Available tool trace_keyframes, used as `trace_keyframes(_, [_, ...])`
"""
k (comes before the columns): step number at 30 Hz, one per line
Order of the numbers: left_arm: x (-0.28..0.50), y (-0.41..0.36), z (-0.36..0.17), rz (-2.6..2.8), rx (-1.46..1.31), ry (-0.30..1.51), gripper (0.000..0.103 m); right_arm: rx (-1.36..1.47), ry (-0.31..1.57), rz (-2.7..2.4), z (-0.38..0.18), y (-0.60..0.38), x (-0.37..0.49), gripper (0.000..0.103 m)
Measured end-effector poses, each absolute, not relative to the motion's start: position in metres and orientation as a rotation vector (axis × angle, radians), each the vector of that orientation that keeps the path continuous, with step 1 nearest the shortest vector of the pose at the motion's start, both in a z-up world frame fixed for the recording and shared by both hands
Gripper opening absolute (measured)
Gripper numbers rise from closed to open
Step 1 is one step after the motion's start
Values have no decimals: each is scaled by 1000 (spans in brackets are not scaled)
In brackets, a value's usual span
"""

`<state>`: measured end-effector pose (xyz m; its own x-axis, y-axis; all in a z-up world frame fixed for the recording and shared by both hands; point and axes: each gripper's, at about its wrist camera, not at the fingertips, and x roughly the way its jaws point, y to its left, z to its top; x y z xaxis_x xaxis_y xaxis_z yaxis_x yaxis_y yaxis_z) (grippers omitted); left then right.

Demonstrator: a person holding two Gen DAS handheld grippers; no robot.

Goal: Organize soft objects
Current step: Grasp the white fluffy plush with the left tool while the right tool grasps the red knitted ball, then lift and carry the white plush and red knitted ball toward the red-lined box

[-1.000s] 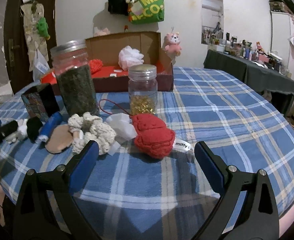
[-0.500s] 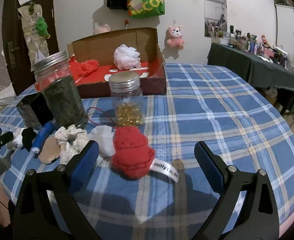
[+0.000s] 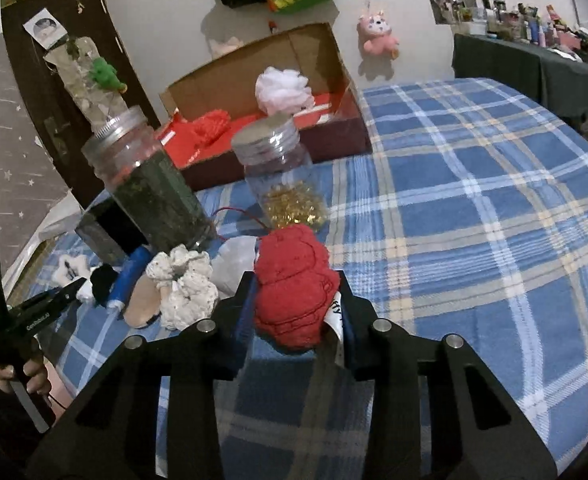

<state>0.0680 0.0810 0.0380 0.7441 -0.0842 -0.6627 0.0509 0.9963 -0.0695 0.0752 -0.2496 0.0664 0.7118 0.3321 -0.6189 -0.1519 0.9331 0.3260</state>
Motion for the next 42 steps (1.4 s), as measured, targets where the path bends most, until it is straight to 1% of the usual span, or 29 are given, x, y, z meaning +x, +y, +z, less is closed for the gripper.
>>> trace_keyframes(6, [61,75,49,-89,-34,696,20,272,681,255,79,-257,66,35])
trace_keyframes(12, [57,68,61,-109,-17,659,20,285,674,263,83,-260,63,35])
trace_keyframes(17, [54,64,64,-126,-11,655,20,297,669,270,85,-261,62,35])
trace_keyframes(26, [50,61,69,-144,-10,640,20,259,602,248,100,-258,56,35])
trace_keyframes(39, [50,56,70,-158,-5,642,20,314,611,332,101,-256,55,35])
trace_keyframes(42, [50,56,70,-162,-7,639,20,290,606,323,101,-252,55,35])
